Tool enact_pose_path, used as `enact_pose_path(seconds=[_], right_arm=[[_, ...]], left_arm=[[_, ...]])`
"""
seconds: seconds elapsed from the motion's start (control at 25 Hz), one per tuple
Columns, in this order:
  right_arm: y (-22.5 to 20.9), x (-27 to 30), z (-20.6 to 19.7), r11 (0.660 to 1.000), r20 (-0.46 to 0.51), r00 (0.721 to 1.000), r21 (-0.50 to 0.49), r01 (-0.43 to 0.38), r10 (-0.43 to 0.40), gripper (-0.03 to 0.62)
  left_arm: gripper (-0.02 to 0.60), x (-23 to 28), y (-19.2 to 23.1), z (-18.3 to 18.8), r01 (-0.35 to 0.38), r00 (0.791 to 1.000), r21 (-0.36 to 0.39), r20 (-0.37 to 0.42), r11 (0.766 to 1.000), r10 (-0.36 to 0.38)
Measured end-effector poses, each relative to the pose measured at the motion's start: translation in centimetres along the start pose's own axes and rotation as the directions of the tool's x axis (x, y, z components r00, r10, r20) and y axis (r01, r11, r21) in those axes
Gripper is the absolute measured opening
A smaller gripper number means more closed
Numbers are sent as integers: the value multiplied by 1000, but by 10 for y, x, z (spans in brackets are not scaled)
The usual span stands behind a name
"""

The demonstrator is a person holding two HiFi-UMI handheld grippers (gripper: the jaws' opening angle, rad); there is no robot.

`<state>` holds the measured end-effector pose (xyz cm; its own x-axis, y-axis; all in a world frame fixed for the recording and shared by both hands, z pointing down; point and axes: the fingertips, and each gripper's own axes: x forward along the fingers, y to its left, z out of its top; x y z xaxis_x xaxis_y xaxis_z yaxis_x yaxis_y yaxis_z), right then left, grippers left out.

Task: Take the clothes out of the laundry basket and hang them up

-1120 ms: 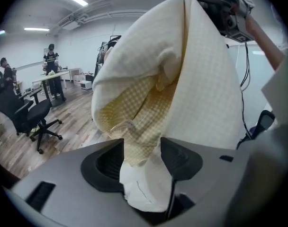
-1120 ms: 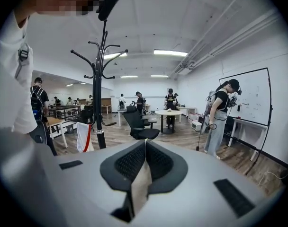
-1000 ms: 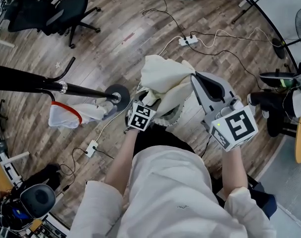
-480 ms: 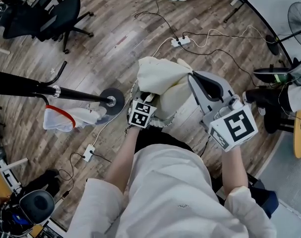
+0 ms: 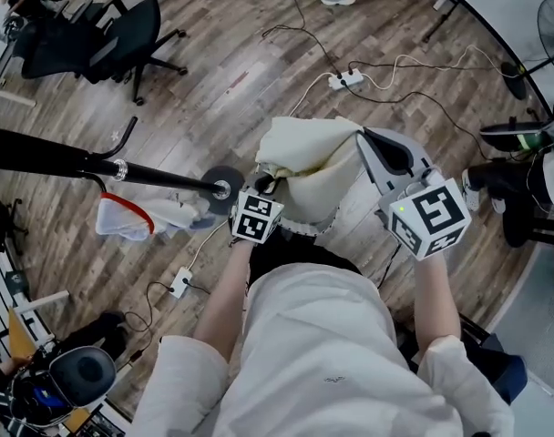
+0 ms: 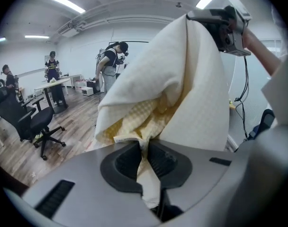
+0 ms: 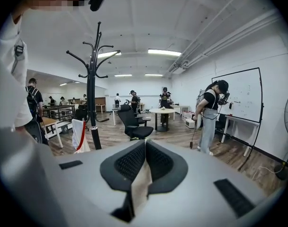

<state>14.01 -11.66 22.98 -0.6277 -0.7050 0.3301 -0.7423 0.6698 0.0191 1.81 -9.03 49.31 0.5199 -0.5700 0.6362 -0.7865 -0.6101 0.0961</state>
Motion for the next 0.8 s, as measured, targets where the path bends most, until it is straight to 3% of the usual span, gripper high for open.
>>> enact_pose_path(seconds=[0.24, 0.52, 0.8], right_arm=[[5, 15, -29, 999, -44, 999, 35, -30, 32, 14], [9, 38, -62, 998, -112, 993, 59, -39, 45, 14], [15, 65, -96, 999, -220, 975, 7, -32, 33, 15]], left_arm=[[44, -37, 22, 5, -50, 999, -4, 6, 999, 50], [41, -78, 32, 16, -44, 999, -31, 26, 999, 45], [38, -122, 46, 27, -62, 996, -43, 57, 997, 64]])
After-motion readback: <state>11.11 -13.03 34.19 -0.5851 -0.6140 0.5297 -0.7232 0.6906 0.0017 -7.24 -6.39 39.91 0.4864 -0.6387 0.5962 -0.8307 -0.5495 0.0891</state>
